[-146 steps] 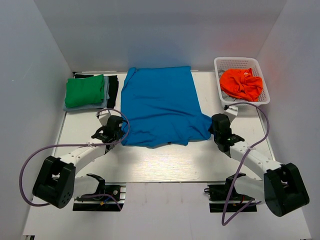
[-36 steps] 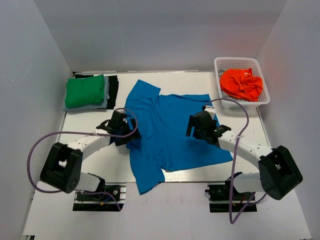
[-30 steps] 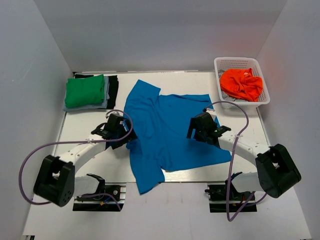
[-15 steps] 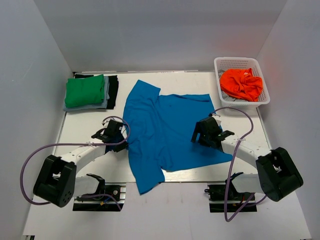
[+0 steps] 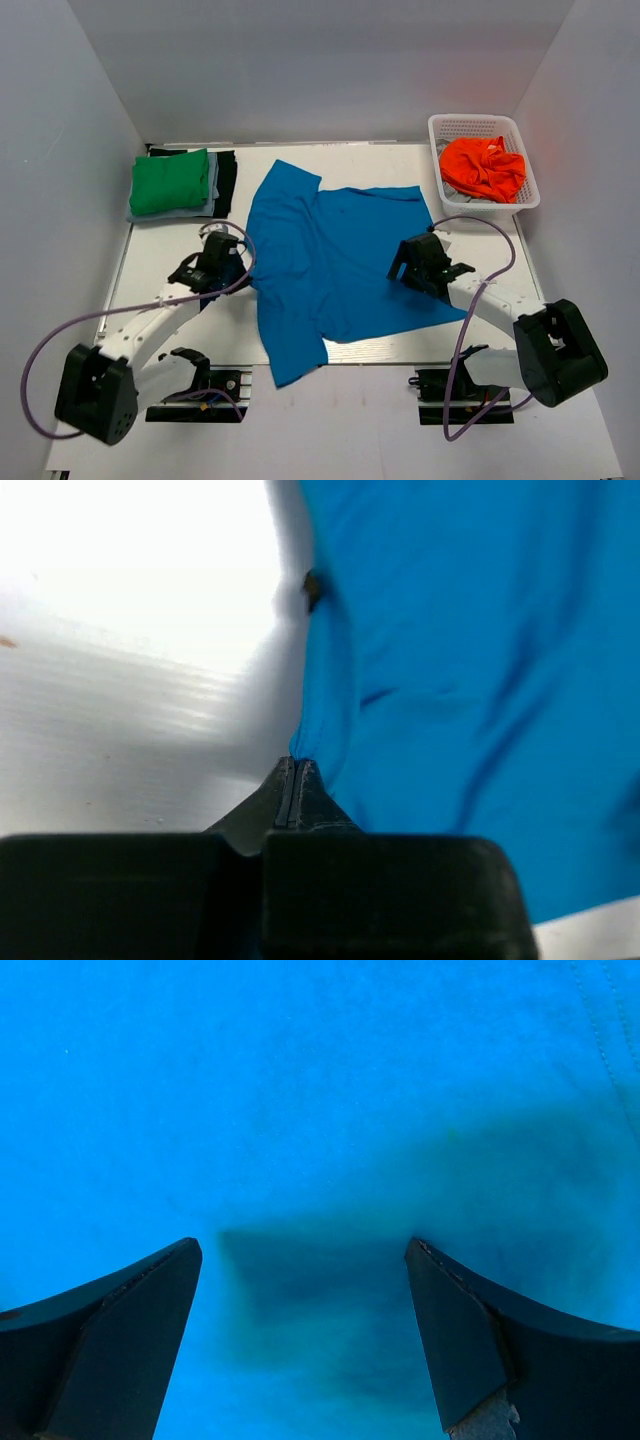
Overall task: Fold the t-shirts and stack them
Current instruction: Flatten out the tshirt
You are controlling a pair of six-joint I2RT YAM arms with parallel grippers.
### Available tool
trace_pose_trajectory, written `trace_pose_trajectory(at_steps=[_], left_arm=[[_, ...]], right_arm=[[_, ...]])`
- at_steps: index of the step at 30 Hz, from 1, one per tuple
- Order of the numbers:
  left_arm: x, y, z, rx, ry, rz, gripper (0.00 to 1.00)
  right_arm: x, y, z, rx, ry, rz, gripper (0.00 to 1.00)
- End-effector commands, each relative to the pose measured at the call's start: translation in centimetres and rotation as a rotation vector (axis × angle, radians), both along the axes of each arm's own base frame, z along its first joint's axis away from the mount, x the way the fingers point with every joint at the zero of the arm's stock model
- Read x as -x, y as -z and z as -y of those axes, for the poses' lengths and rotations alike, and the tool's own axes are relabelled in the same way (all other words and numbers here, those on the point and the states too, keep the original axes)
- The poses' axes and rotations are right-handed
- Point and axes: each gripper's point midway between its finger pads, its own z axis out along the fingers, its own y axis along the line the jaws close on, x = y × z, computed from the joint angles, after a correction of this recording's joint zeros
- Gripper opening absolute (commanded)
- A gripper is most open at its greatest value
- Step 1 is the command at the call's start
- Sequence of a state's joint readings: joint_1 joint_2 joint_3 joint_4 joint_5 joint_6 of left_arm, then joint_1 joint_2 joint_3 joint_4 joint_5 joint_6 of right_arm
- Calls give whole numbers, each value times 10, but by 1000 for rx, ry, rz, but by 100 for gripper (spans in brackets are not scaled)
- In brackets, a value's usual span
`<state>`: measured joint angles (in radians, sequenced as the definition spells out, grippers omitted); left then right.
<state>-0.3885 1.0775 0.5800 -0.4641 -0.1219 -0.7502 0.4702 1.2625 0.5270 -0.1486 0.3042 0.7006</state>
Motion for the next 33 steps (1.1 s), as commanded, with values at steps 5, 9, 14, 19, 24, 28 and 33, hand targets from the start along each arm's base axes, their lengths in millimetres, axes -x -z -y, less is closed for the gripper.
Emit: trace_pose_trajectory(at_steps=[5, 9, 14, 19, 24, 28, 33], left_arm=[[4, -52, -24, 9, -146, 129, 0], [25, -37, -59, -95, -329, 50, 0], [42, -27, -91, -234, -507, -53, 43], [30, -39, -92, -260, -539, -43, 67], [7, -61, -72, -165, -469, 32, 99], [-36, -73, -28, -53, -233, 158, 99], [-87, -62, 0, -107, -113, 135, 99]], right_arm=[[34, 31, 22, 32, 27, -151, 90], [33, 32, 18, 3, 10, -152, 90], [27, 25, 15, -5, -9, -134, 90], [18, 11, 9, -24, -42, -84, 90], [5, -14, 0, -46, -91, -1, 90], [-20, -46, -7, -60, -113, 113, 90], [-58, -69, -20, -47, -126, 176, 90]])
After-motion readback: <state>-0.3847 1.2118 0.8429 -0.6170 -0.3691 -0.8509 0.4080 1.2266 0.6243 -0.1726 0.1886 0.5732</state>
